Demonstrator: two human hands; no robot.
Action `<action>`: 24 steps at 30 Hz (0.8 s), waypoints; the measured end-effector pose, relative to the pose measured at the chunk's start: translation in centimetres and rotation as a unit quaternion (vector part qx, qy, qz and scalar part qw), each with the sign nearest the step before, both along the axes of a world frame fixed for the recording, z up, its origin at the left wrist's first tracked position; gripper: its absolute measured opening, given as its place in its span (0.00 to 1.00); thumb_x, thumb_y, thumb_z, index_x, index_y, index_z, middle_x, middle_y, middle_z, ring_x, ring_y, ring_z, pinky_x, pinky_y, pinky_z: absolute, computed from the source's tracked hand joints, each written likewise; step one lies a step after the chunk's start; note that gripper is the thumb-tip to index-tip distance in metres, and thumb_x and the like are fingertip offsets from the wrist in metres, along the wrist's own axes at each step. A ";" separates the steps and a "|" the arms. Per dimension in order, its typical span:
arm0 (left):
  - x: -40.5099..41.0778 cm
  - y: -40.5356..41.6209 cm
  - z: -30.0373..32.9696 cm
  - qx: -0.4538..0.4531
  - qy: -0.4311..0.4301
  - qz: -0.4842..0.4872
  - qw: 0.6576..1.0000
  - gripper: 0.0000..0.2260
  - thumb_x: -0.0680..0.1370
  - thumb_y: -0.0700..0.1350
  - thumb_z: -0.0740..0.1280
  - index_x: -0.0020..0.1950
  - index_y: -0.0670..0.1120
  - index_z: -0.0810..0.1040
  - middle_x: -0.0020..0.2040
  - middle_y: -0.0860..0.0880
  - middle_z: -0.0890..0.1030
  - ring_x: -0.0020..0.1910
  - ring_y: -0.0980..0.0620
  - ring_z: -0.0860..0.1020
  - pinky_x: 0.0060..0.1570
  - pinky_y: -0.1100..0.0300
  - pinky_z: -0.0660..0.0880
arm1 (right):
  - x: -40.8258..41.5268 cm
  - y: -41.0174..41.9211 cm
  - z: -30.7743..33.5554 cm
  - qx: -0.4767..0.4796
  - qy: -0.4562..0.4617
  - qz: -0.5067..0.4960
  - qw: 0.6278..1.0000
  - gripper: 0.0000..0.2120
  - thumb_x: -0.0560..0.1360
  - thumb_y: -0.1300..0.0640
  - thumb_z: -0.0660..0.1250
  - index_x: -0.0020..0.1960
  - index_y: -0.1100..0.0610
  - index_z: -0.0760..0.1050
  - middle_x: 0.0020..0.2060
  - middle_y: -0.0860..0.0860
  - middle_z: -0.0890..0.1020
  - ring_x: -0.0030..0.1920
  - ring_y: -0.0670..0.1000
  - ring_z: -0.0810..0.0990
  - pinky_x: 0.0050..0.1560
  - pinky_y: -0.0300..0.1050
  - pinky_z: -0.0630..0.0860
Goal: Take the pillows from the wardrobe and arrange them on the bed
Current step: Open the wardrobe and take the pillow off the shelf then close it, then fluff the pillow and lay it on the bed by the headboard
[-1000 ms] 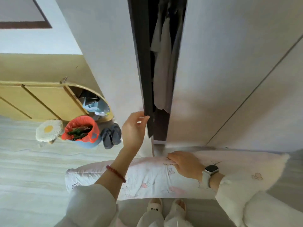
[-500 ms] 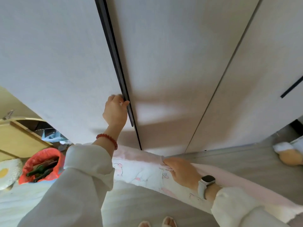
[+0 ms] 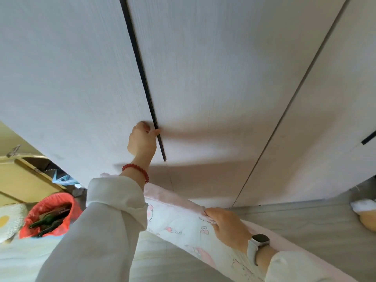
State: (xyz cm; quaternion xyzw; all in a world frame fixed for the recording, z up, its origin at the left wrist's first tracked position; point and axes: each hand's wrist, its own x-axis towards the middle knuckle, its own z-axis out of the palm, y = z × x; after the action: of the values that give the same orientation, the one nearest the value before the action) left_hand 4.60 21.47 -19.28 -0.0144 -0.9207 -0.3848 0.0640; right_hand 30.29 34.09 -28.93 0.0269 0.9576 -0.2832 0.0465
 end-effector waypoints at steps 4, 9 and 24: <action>1.4 -1.0 -0.4 0.019 -0.025 -0.088 0.996 0.18 0.74 0.49 0.68 0.59 0.42 0.70 0.60 0.42 0.73 0.56 0.44 0.74 0.51 0.52 0.72 | -0.6 -0.5 0.6 0.000 0.003 0.020 1.000 0.10 0.75 0.67 0.56 0.38 0.55 0.63 0.28 0.44 0.64 0.34 0.50 0.66 0.32 0.37 0.60; 8.9 -6.8 -3.8 -0.004 -0.085 -0.226 0.970 0.17 0.74 0.51 0.67 0.61 0.47 0.73 0.57 0.47 0.79 0.58 0.48 0.75 0.59 0.53 0.69 | -1.5 -1.8 1.3 0.014 0.013 0.051 0.999 0.05 0.75 0.67 0.57 0.46 0.62 0.71 0.36 0.55 0.77 0.37 0.55 0.72 0.39 0.45 0.68; 16.3 -30.7 -8.2 -0.228 0.154 -0.121 0.954 0.06 0.64 0.35 0.63 0.36 0.41 0.79 0.28 0.48 0.80 0.27 0.47 0.78 0.33 0.60 0.72 | -9.7 -21.8 3.7 -0.011 0.060 0.237 0.969 0.03 0.73 0.67 0.59 0.42 0.62 0.71 0.35 0.57 0.77 0.34 0.53 0.69 0.34 0.43 0.62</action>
State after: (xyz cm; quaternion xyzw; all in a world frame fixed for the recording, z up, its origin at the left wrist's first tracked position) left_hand 20.94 -9.22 -27.50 -0.1991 -0.9543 -0.1622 0.1528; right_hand 20.61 12.29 -25.19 -0.2188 0.9344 -0.2758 0.0549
